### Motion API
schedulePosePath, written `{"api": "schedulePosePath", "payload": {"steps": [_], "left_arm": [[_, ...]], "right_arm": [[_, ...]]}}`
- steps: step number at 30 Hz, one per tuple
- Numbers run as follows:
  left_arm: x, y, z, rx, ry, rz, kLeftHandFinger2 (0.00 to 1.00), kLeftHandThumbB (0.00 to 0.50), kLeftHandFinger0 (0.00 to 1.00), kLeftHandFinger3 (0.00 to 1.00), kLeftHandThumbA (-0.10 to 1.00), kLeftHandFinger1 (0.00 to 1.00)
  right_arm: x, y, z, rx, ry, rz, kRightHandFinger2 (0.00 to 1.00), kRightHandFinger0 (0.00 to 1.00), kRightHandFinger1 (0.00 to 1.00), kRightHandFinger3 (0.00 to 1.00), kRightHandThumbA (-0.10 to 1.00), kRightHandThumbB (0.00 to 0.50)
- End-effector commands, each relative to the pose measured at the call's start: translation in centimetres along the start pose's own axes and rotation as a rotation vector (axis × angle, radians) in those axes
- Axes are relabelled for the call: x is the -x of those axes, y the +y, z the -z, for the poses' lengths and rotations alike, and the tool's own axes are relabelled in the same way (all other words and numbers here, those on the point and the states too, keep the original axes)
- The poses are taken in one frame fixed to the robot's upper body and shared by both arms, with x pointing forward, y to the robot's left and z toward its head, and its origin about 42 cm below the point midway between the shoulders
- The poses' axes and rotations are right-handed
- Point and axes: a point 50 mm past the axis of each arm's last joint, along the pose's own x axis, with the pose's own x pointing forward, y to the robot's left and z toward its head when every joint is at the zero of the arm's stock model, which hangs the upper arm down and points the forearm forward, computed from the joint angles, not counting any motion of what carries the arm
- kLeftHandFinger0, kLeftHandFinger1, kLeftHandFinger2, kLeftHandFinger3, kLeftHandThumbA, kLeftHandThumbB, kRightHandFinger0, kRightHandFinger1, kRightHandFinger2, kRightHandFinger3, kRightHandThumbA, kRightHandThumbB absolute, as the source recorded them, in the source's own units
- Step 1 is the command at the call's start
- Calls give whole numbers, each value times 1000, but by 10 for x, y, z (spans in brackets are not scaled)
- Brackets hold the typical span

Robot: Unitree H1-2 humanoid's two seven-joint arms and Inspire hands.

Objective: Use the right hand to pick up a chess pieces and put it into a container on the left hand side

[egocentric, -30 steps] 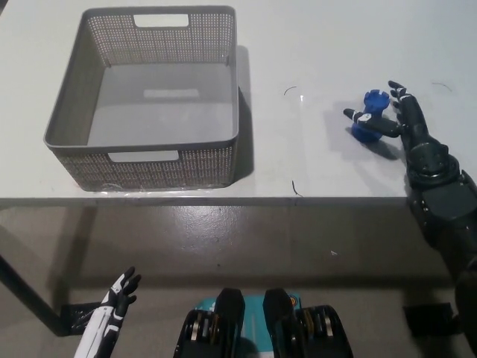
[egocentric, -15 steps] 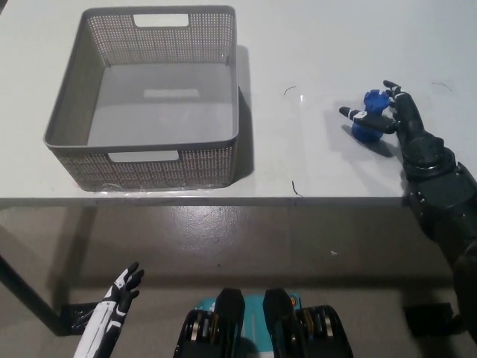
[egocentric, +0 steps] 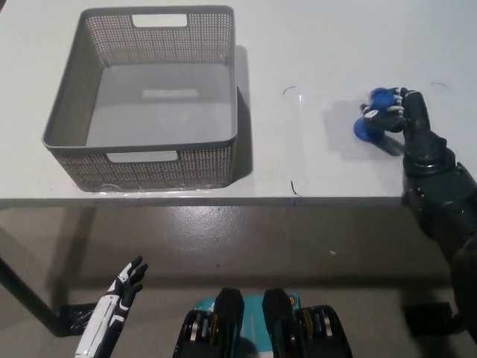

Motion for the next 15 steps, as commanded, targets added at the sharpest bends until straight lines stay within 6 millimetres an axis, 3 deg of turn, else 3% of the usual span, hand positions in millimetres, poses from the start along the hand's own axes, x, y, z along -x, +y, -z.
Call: {"api": "schedulePosePath", "payload": {"steps": [1, 3, 4, 10, 13, 15], "left_arm": [[-8, 8, -9, -33, -65, 22, 1000, 410, 1000, 1000, 1000, 1000], [-10, 9, -9, -35, -69, 24, 1000, 416, 1000, 1000, 1000, 1000], [-10, 9, -9, -35, -67, 23, 1000, 414, 1000, 1000, 1000, 1000], [-12, 10, -10, -35, -70, 23, 1000, 398, 1000, 1000, 1000, 1000], [-13, 10, -10, -36, -70, 26, 1000, 402, 1000, 1000, 1000, 1000], [-12, 10, -10, -42, -70, 22, 1000, 392, 1000, 1000, 1000, 1000]], "right_arm": [[-1, 6, -22, -101, -69, 60, 665, 0, 127, 626, -100, 165], [-1, 6, -23, -107, -70, 68, 742, 1, 252, 672, -100, 159], [-1, 5, -23, -120, -73, 69, 734, 0, 324, 696, -100, 151], [-2, 2, -34, -169, -117, 83, 712, 0, 321, 677, -100, 145], [-3, 4, -49, -193, -158, 80, 729, 0, 365, 689, -100, 135], [-3, 7, -66, -210, -203, 74, 741, 64, 423, 674, -100, 134]]}}
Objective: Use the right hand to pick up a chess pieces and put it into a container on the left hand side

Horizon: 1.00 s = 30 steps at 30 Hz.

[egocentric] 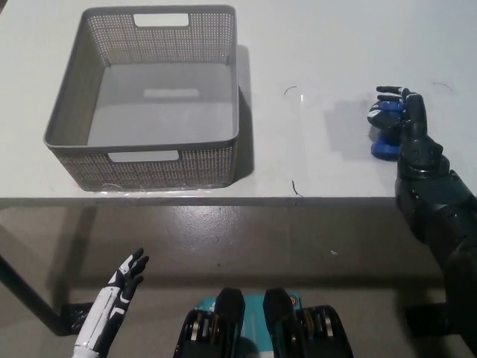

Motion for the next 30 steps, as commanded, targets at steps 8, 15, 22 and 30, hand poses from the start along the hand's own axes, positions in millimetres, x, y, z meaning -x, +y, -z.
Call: {"api": "schedulePosePath", "payload": {"steps": [8, 15, 22, 30], "left_arm": [[-3, 4, -5, -15, -51, 4, 1000, 385, 1000, 1000, 1000, 1000], [-4, 4, -6, -15, -45, 4, 1000, 388, 1000, 1000, 1000, 1000], [-5, 6, -7, -20, -38, 8, 1000, 371, 1000, 1000, 1000, 1000], [-3, 5, -6, -39, -29, 19, 1000, 382, 1000, 1000, 1000, 1000]], "right_arm": [[4, 43, -148, -120, -421, -40, 442, 0, 115, 498, -100, 125], [40, 82, -219, -141, -610, -101, 559, 0, 196, 595, -100, 123], [80, 124, -253, -136, -729, -203, 544, 0, 253, 466, -100, 131], [125, 190, -266, -101, -762, -340, 335, 0, 84, 360, -100, 100]]}}
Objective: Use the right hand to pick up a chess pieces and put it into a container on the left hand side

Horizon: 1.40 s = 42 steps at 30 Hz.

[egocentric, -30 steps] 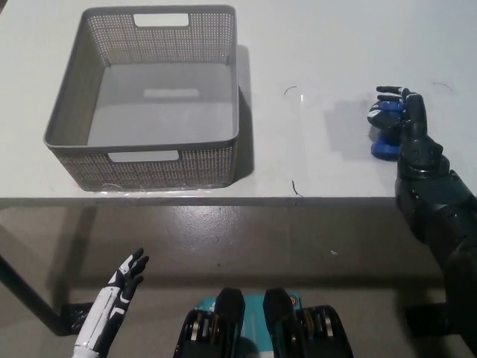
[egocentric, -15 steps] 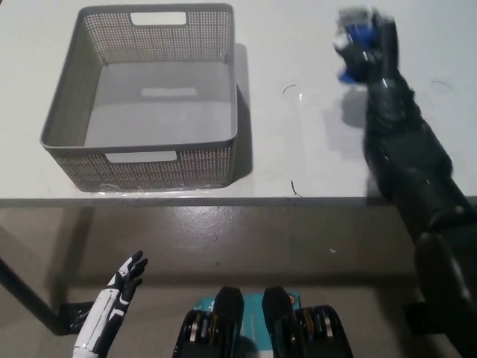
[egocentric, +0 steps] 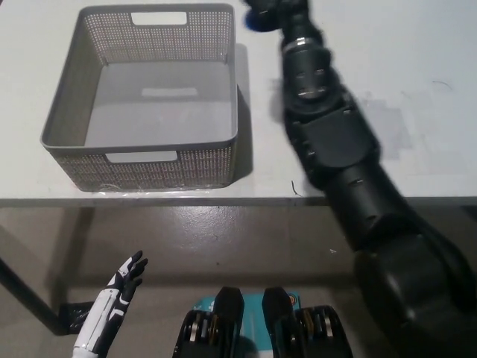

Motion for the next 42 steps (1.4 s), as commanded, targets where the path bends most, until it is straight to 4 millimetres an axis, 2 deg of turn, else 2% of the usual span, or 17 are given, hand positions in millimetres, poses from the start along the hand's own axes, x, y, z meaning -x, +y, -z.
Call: {"api": "schedulePosePath", "payload": {"steps": [1, 5, 8, 12, 14, 18, 22, 24, 27, 28, 29, 30, 31, 32, 36, 40, 42], "left_arm": [[-4, 5, -9, -24, -39, 19, 1000, 377, 1000, 1000, 1000, 1000], [-5, 5, -9, -38, -38, 25, 1000, 405, 1000, 1000, 1000, 1000], [-5, 5, -10, -31, -41, 29, 1000, 402, 1000, 1000, 1000, 1000], [-7, 3, -11, -49, -52, 38, 1000, 373, 1000, 1000, 1000, 1000], [-8, 4, -12, -47, -55, 42, 1000, 369, 1000, 1000, 1000, 1000], [-10, 4, -15, -49, -50, 42, 1000, 387, 1000, 1000, 1000, 1000], [-14, 4, -16, -57, -38, 48, 1000, 411, 1000, 1000, 1000, 1000], [-15, 4, -17, -57, -48, 54, 1000, 394, 1000, 1000, 1000, 1000], [-16, 6, -17, -63, -59, 58, 1000, 386, 1000, 1000, 1000, 1000], [-17, 6, -17, -60, -62, 62, 1000, 387, 1000, 1000, 1000, 1000], [-17, 6, -17, -52, -62, 67, 1000, 387, 1000, 1000, 1000, 1000], [-18, 6, -17, -51, -62, 67, 1000, 387, 1000, 1000, 1000, 1000], [-18, 6, -18, -54, -64, 72, 1000, 388, 1000, 1000, 1000, 1000], [-18, 6, -18, -57, -66, 80, 1000, 386, 1000, 1000, 1000, 1000], [-19, 6, -18, -82, -66, 94, 1000, 401, 1000, 1000, 1000, 1000], [-22, 7, -20, -88, -69, 101, 1000, 407, 1000, 1000, 1000, 1000], [-23, 7, -20, -92, -68, 104, 1000, 413, 1000, 1000, 1000, 1000]], "right_arm": [[-15, 43, -61, 4, -141, -78, 403, 0, 87, 400, -100, 101], [-6, 74, -58, -17, -142, -119, 516, 0, 128, 454, -100, 120], [-1, 91, -54, -2, -92, -138, 516, 0, 128, 437, -100, 125], [9, 110, -41, 20, -28, -179, 626, 0, 221, 514, -100, 134], [11, 114, -37, 29, -12, -194, 624, 0, 225, 503, -100, 126], [20, 116, -19, 42, 7, -221, 734, 0, 310, 670, -100, 119], [26, 113, 0, 58, 83, -228, 767, 0, 345, 707, -100, 115], [28, 109, 10, 96, 122, -225, 835, 17, 403, 819, -100, 155], [28, 102, 20, 157, 168, -243, 927, 173, 560, 940, 85, 195], [28, 100, 23, 171, 171, -257, 884, 306, 632, 916, 225, 227], [28, 97, 28, 184, 185, -282, 927, 419, 740, 979, 288, 258], [28, 95, 30, 188, 196, -296, 860, 469, 724, 948, 317, 262], [29, 92, 34, 201, 207, -322, 998, 738, 946, 1000, 398, 305], [29, 88, 39, 199, 233, -344, 1000, 975, 1000, 1000, 488, 336], [29, 79, 50, 229, 305, -393, 1000, 1000, 1000, 1000, 626, 298], [28, 70, 56, 278, 322, -405, 1000, 1000, 1000, 1000, 831, 311], [27, 66, 57, 286, 323, -406, 1000, 1000, 1000, 1000, 867, 323]]}}
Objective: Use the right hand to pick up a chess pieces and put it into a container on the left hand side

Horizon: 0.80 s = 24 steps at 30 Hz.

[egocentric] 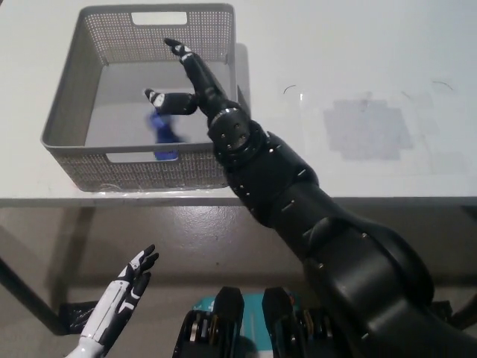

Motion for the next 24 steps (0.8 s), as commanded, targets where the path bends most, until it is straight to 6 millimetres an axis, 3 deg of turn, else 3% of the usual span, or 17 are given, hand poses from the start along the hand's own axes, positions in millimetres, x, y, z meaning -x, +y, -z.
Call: {"api": "schedulePosePath", "payload": {"steps": [1, 7, 11, 14, 16, 17, 18, 21, 24], "left_arm": [[-10, 8, -11, -44, -45, 29, 1000, 408, 1000, 1000, 1000, 1000], [-11, 7, -11, -66, -51, 36, 953, 403, 1000, 1000, 1000, 1000], [-12, 7, -11, -62, -56, 39, 929, 391, 1000, 1000, 1000, 1000], [-14, 7, -11, -71, -54, 45, 935, 400, 1000, 1000, 1000, 1000], [-14, 8, -11, -61, -49, 51, 945, 400, 1000, 1000, 1000, 1000], [-14, 8, -11, -63, -44, 51, 950, 415, 1000, 1000, 1000, 1000], [-16, 9, -11, -63, -32, 52, 961, 429, 1000, 1000, 1000, 1000], [-16, 9, -13, -68, -34, 60, 1000, 417, 1000, 1000, 1000, 1000], [-15, 9, -12, -83, -47, 58, 1000, 407, 1000, 1000, 1000, 1000]], "right_arm": [[-6, -10, -22, 73, -32, -45, 1000, 1000, 1000, 1000, 907, 329], [-7, -21, -20, 94, -51, -35, 1000, 1000, 1000, 1000, 1000, 356], [-10, -31, -28, 83, -68, -22, 1000, 1000, 1000, 1000, 1000, 358], [-13, -53, -46, 42, -139, 21, 1000, 1000, 1000, 1000, 1000, 327], [-12, -74, -61, 38, -215, 61, 1000, 1000, 1000, 1000, 1000, 333], [-10, -81, -67, 33, -245, 74, 1000, 1000, 1000, 1000, 1000, 310], [-4, -99, -82, 1, -327, 105, 1000, 1000, 1000, 1000, 1000, 292], [18, -133, -103, -56, -437, 136, 1000, 1000, 1000, 1000, 1000, 313], [58, -163, -115, -44, -546, 198, 1000, 1000, 1000, 1000, 1000, 330]]}}
